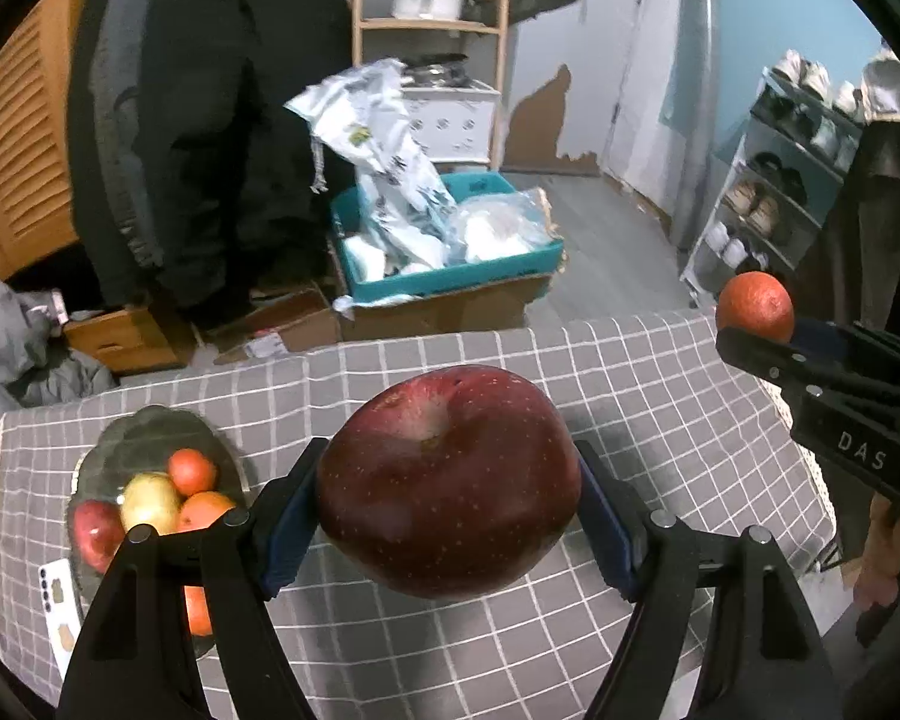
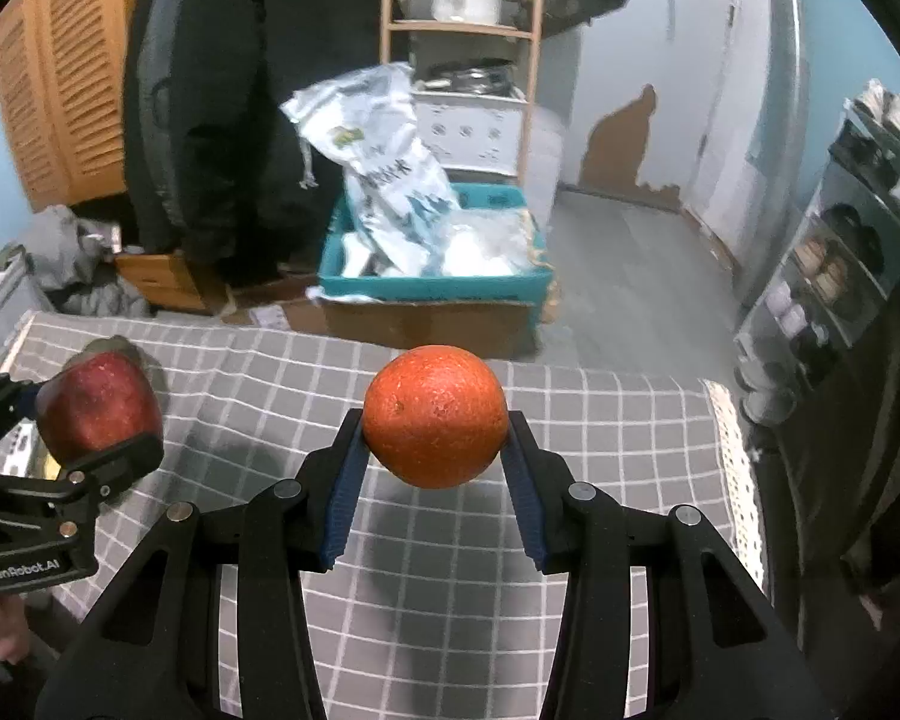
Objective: Organize fruits
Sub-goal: 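Lift the red apple and tangerine and carry both over the bowl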
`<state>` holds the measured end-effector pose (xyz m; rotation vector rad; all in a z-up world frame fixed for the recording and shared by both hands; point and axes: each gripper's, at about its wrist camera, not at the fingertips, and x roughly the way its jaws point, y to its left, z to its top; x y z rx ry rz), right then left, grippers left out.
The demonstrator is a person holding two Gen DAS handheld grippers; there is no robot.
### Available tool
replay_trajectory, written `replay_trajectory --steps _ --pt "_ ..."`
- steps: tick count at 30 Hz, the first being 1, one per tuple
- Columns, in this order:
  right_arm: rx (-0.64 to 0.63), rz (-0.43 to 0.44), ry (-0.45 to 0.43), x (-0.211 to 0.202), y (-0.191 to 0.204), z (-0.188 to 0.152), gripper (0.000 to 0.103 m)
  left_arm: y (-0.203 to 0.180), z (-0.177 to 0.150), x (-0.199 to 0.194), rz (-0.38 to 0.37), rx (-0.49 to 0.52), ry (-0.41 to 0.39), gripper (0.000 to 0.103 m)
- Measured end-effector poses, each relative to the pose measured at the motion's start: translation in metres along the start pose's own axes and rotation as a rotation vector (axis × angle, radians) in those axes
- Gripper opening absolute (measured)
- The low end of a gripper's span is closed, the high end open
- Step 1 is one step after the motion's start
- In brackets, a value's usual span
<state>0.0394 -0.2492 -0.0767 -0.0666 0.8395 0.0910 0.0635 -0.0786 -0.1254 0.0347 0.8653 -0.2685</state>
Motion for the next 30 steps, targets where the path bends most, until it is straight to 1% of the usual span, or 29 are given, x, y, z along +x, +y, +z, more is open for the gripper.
replay_trajectory --steps 4,10,20,28,30 --pt "-0.03 0.024 -0.018 -0.005 0.02 0.007 0.044 0.018 0.0 -0.018 0.022 -0.019 -0.03 0.079" --pt "-0.066 0.063 -0.028 -0.005 0.052 0.016 0.044 0.047 -0.004 -0.032 0.054 -0.07 -0.047 0.079" --pt "-0.11 0.153 -0.026 0.006 0.109 0.035 0.044 0.105 -0.02 -0.04 0.117 -0.158 -0.046 0.079" --pt "-0.177 0.212 0.012 0.031 0.161 0.04 0.044 0.152 -0.038 -0.043 0.181 -0.23 -0.029 0.079" --pt "-0.19 0.223 0.023 0.037 0.171 0.041 0.044 0.162 -0.042 -0.042 0.187 -0.247 -0.023 0.079"
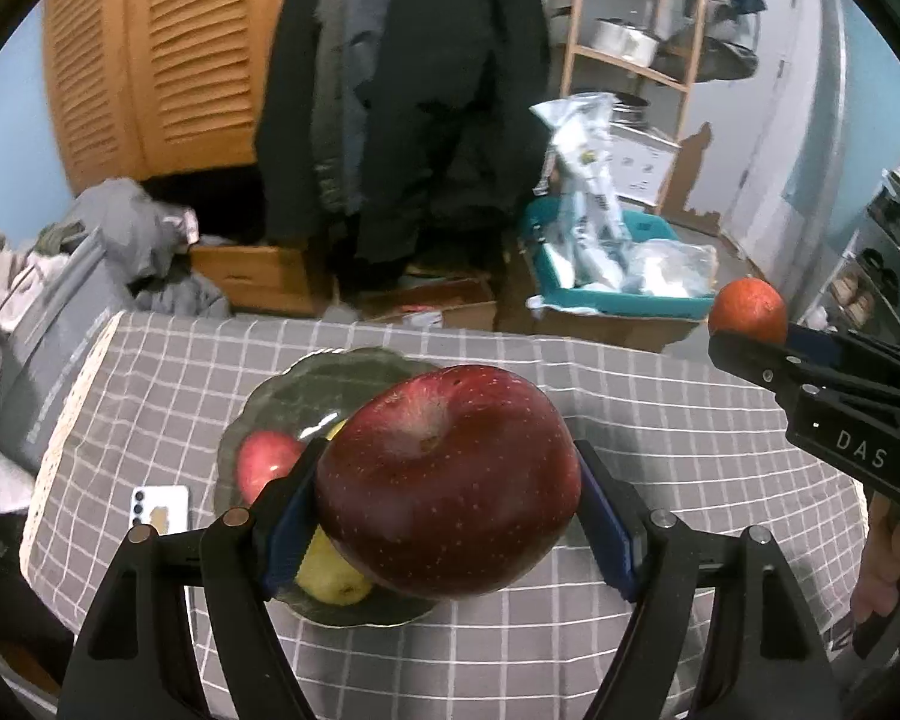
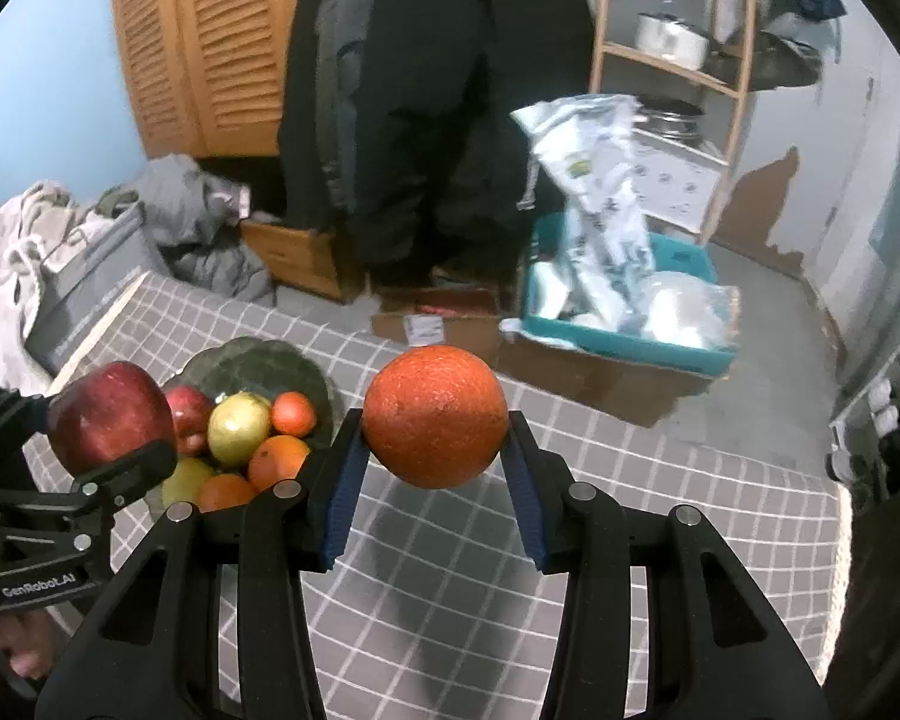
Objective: Organize fruits
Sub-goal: 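Lift the red apple and tangerine and carry both over the bowl, then lower the apple with the left gripper while the right gripper lowers the tangerine, then open both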
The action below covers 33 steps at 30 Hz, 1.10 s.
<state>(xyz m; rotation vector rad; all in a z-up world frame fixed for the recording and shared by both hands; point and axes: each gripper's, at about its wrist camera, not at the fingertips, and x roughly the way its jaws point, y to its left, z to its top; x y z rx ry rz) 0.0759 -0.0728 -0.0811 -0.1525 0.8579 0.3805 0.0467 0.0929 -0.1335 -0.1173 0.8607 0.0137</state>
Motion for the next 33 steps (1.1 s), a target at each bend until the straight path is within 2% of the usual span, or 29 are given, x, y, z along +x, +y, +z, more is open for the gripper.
replay_trajectory --steps 16,33 --pt "-0.059 0.111 0.099 0.071 0.06 0.014 0.044 0.06 -0.02 0.046 0.055 -0.101 0.1 0.079" --pt "-0.07 0.196 0.218 0.132 0.09 0.008 0.044 0.074 -0.035 0.092 0.07 -0.155 0.206 0.079"
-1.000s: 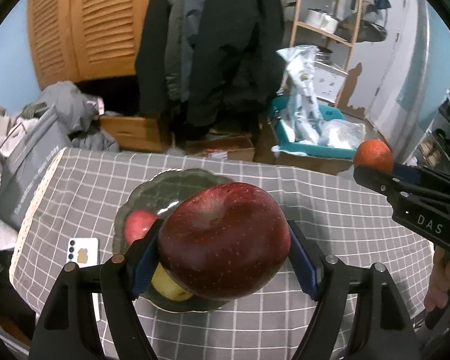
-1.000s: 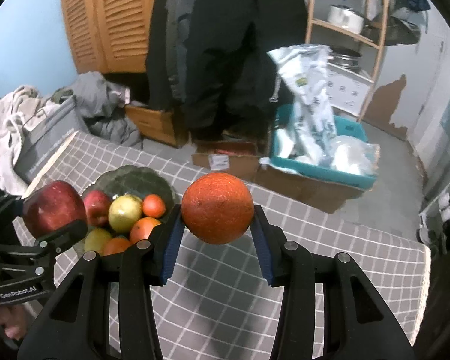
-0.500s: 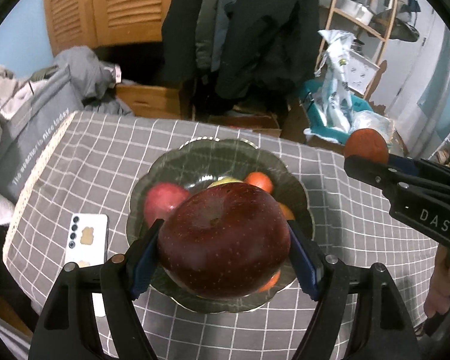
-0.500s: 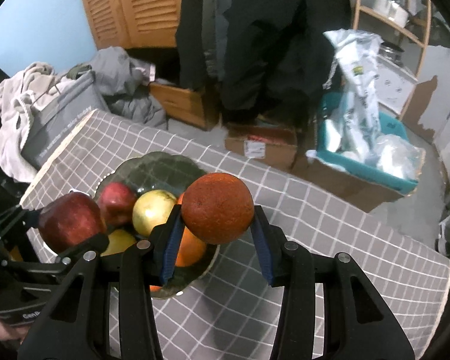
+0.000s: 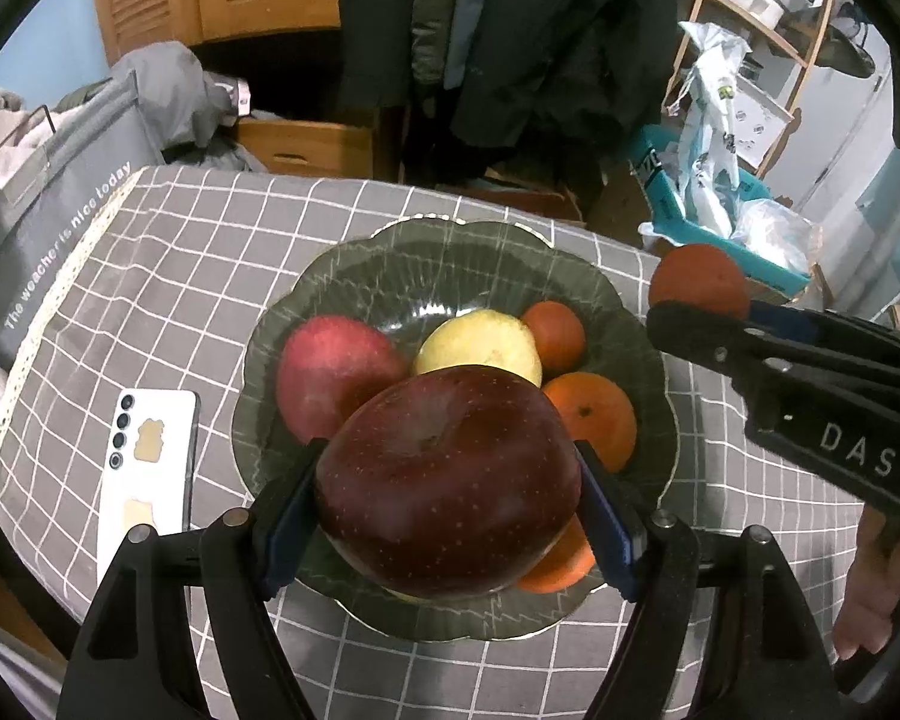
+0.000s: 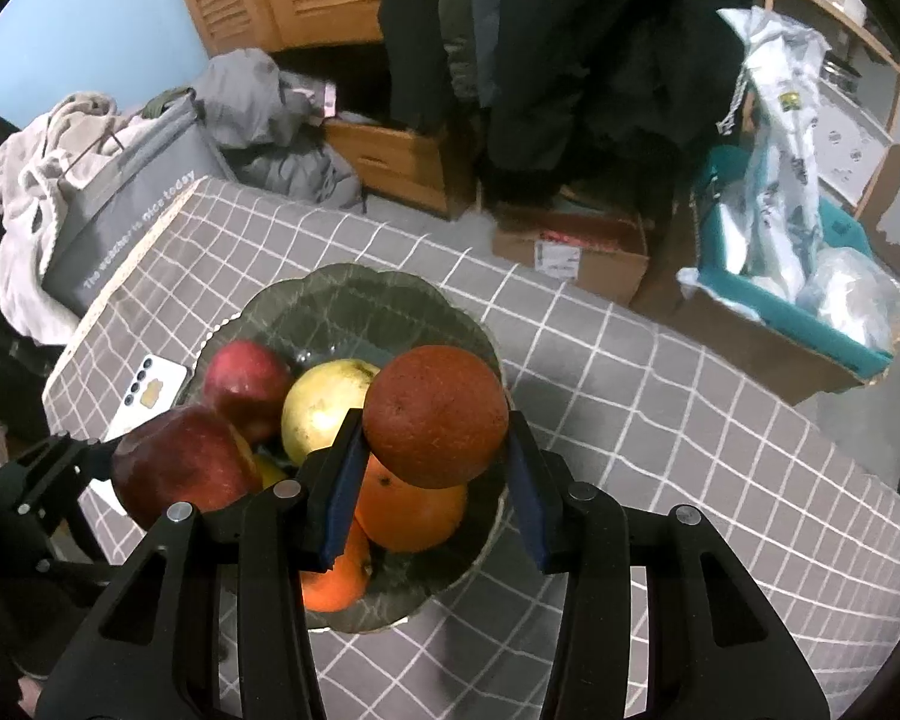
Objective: Organize fruits
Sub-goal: 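Lower the apple with the left gripper while the right gripper lowers the tangerine, then open both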
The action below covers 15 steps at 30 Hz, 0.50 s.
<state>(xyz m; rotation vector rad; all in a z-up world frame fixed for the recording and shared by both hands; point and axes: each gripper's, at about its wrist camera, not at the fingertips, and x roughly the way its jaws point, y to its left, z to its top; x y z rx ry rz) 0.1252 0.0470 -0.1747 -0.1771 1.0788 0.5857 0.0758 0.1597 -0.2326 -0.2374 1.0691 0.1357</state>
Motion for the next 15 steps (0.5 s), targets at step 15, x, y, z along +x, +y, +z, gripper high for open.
replay_trajectory --steps 15 --pt "0.021 0.064 0.052 0.026 0.007 0.001 0.044 0.008 -0.001 0.013 -0.028 -0.041 0.059 0.079"
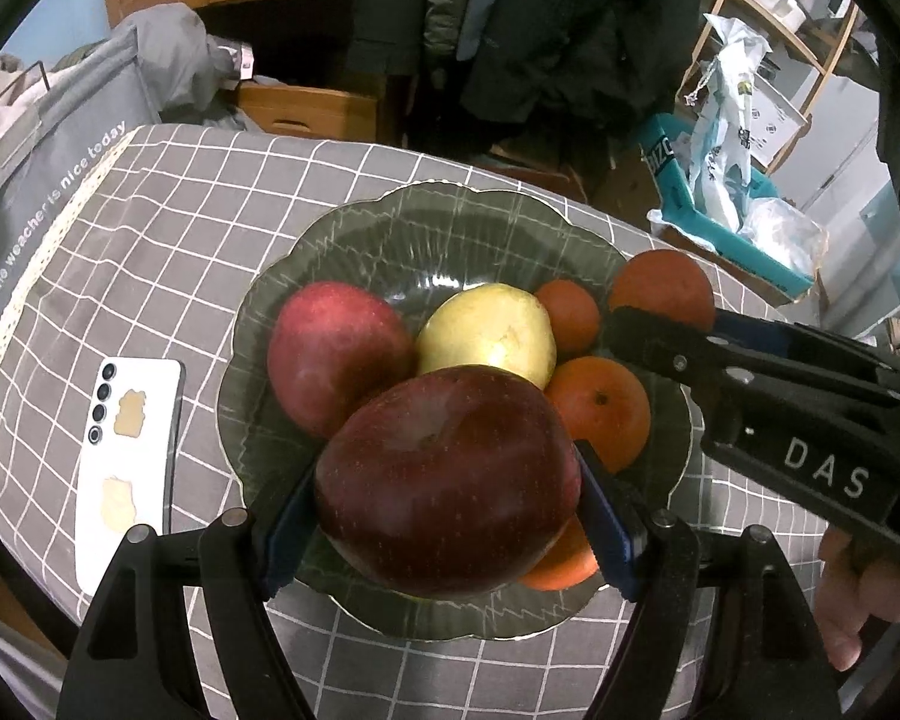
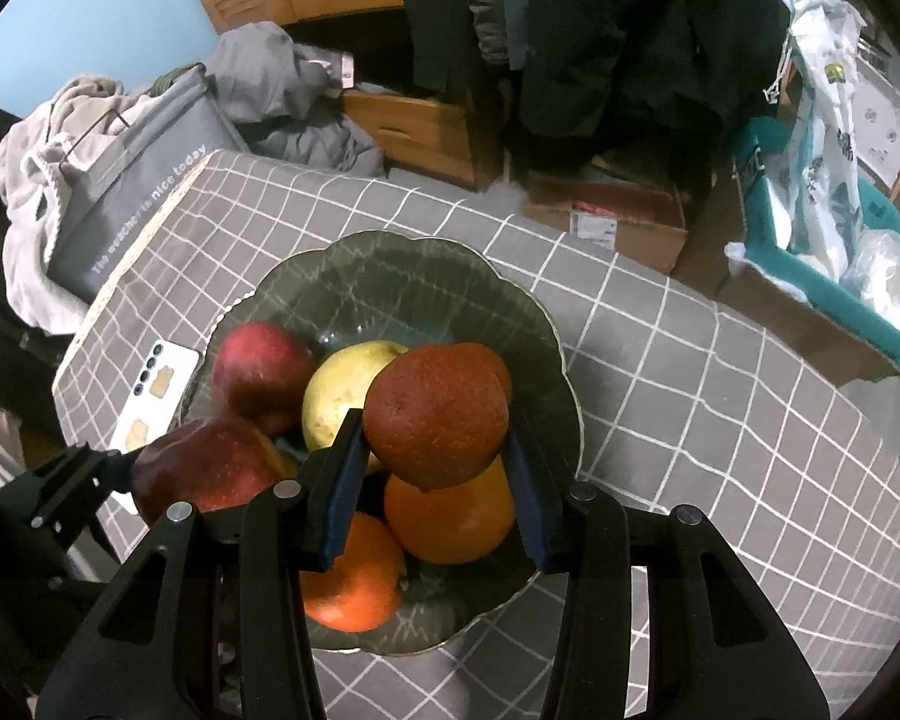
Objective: Organize fruits
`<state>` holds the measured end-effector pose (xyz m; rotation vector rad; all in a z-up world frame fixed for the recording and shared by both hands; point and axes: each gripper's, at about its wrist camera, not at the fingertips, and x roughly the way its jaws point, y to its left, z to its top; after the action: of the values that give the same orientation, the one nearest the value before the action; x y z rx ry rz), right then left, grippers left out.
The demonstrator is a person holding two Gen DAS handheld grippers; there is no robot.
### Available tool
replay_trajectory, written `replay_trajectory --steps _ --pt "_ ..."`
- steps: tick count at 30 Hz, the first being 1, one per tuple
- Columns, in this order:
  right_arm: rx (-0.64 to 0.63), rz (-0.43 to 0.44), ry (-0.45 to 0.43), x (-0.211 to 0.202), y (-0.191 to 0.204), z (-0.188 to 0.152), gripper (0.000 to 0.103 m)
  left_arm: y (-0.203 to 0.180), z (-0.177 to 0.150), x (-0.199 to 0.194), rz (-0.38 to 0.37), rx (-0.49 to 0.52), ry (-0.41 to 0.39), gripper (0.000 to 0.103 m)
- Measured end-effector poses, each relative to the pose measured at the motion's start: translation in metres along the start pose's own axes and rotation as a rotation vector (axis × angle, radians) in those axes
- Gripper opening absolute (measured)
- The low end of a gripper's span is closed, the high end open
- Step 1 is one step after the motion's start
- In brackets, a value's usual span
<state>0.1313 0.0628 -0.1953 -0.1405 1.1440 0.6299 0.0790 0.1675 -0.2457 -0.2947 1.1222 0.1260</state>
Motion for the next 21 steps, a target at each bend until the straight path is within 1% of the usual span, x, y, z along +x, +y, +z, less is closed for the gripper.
replay_trajectory --steps 5,7,8,9,11,16,21 --pt "0.001 0.006 0.008 0.003 0.001 0.0 0.045 -0.001 -0.001 -0.001 0.008 0.01 0.007 0.079" --pt "0.002 0.009 0.014 0.005 0.001 0.0 0.045 -0.004 -0.001 -0.003 0.025 0.018 0.002 0.084" --pt "0.003 0.011 0.014 0.005 0.002 0.0 0.047 -0.004 -0.001 -0.005 0.028 0.022 -0.009 0.089" --pt "0.003 0.017 0.008 0.004 0.002 0.0 0.053 -0.005 -0.001 -0.008 0.027 0.024 -0.022 0.089" --pt "0.007 0.025 -0.006 0.0 0.002 0.002 0.062 -0.006 0.001 -0.012 0.023 0.028 -0.031 0.089" --pt "0.007 0.023 -0.029 -0.009 0.001 0.004 0.062 -0.006 0.001 -0.014 0.023 0.024 -0.029 0.089" --pt "0.022 0.011 -0.049 -0.022 -0.005 0.005 0.062 -0.005 0.0 -0.024 0.022 0.015 -0.047 0.089"
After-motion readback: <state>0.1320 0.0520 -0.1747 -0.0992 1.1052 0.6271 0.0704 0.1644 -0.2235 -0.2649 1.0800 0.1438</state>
